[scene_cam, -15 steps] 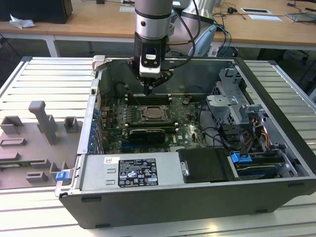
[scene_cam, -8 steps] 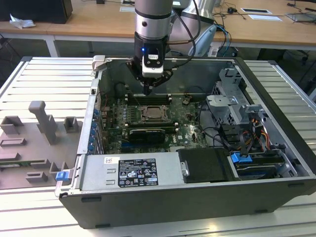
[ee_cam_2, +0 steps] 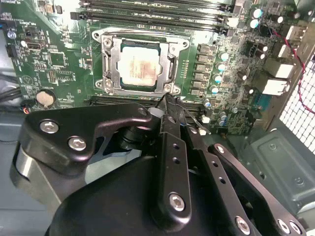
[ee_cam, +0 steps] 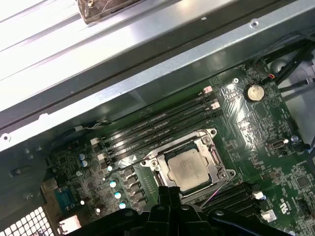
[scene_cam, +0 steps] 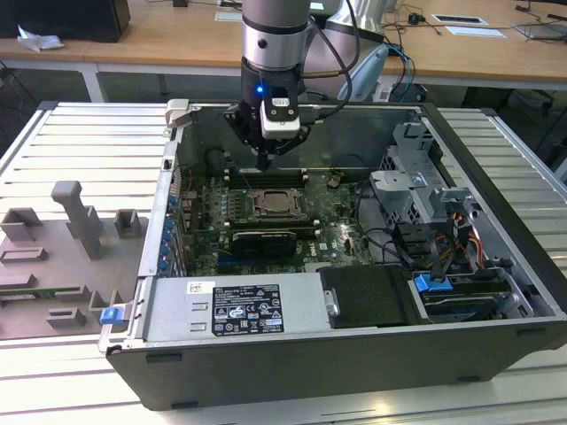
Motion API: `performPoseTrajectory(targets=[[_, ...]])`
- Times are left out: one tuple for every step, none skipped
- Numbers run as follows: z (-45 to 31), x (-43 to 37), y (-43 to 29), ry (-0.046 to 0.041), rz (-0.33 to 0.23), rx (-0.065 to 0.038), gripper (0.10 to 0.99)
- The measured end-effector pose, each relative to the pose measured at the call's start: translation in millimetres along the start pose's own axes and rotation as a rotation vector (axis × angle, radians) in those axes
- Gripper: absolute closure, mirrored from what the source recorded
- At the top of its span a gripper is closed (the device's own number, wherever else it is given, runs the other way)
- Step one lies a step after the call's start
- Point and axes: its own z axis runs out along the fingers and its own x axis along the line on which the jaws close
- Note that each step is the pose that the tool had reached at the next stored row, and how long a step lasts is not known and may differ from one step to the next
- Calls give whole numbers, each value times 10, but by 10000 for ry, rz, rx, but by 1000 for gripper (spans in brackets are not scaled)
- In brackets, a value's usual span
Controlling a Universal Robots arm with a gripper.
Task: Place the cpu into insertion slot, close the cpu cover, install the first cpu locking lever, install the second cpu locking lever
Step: 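Install the first cpu locking lever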
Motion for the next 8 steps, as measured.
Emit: performPoseTrajectory(targets=[[0, 0, 0, 5, -151, 7, 980], [0, 0, 0, 8, -231, 10, 980], [0, 0, 0, 11, -317, 13, 980], [0, 0, 0, 16, -483, 19, 980], [1, 0, 0, 20, -573, 23, 980], [1, 0, 0, 26, -734, 30, 980], [1, 0, 0, 30, -859, 35, 980], [1, 0, 0, 36, -1037, 42, 980]])
